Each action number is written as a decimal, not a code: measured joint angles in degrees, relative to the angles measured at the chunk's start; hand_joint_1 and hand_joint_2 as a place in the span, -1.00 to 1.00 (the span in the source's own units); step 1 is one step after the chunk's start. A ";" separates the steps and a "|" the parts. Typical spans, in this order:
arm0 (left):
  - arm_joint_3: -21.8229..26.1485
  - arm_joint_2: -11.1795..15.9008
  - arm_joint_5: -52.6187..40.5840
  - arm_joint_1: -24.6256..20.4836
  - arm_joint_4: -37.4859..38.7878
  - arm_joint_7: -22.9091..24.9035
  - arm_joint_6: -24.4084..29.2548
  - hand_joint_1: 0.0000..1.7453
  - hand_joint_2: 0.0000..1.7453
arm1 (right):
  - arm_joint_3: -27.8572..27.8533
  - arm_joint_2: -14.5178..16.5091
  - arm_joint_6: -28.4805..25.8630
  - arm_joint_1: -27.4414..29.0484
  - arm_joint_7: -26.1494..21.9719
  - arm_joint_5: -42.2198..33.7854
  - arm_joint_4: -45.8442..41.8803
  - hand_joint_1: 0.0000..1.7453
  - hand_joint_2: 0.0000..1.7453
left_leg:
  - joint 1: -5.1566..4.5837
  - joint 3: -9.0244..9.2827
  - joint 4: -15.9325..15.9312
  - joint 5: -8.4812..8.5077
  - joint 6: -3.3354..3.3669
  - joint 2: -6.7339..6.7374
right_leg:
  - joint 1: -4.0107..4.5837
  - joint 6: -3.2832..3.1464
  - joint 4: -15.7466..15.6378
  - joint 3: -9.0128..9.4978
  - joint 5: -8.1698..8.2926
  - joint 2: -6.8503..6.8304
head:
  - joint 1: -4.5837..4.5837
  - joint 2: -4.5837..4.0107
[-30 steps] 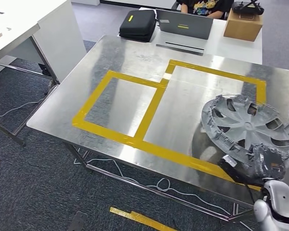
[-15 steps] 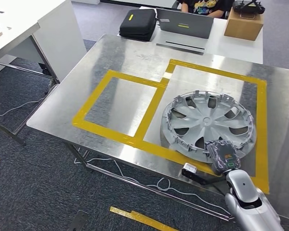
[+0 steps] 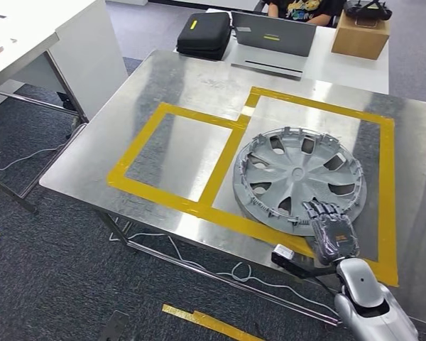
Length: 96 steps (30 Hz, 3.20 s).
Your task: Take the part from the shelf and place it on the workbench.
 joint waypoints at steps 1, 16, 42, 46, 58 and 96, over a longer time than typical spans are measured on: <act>0.10 0.01 0.11 0.04 0.00 -0.01 0.05 -1.00 -1.00 | -0.59 -0.01 0.30 0.58 0.91 0.21 -0.51 -1.00 1.00 | 0.00 -0.01 0.00 0.00 0.00 -0.02 | 0.00 0.00 0.00 0.00 0.00 -0.02 | 0.01 0.00; 1.63 0.02 0.94 0.84 0.00 -0.28 0.16 -1.00 -1.00 | -6.33 0.29 2.65 8.93 3.59 -2.07 -9.92 -1.00 1.00 | 0.00 -0.16 0.00 0.01 0.00 -0.05 | 0.00 0.00 0.00 -0.12 0.00 -0.03 | 0.01 0.00; 8.93 -0.06 5.44 4.17 0.00 -5.87 1.73 -1.00 -1.00 | -10.15 18.95 -21.59 34.57 -25.16 -37.49 -30.62 -1.00 1.00 | 0.29 -0.06 -0.98 0.90 1.83 -0.11 | -0.23 1.16 3.88 -1.53 -3.95 0.47 | 0.16 0.00; 9.91 -0.34 4.74 4.15 0.00 -6.03 1.97 -1.00 -1.00 | -21.83 27.17 -21.53 35.18 -30.31 -41.08 -29.58 -1.00 1.00 | 0.15 -1.12 -0.92 1.70 1.98 -0.03 | -0.36 1.68 15.51 -5.40 -9.47 0.99 | 0.21 0.00; 11.06 -0.55 2.91 4.02 -0.04 -6.06 2.06 -1.00 -1.00 | -41.91 33.29 -24.94 31.51 -29.63 -39.28 -29.55 -1.00 1.00 | 0.52 -4.87 6.54 -3.82 -1.58 -2.47 | -0.45 -1.46 -0.96 1.75 -1.14 1.07 | -0.11 0.00; 14.34 -1.10 -1.30 3.76 -0.09 -6.28 1.10 -1.00 -1.00 | -102.28 36.16 -24.78 1.09 -26.22 -39.08 30.09 -1.00 1.00 | 0.56 0.56 4.59 -2.29 -0.89 -3.34 | 0.20 -1.30 -0.58 1.66 -0.84 1.17 | 0.07 0.00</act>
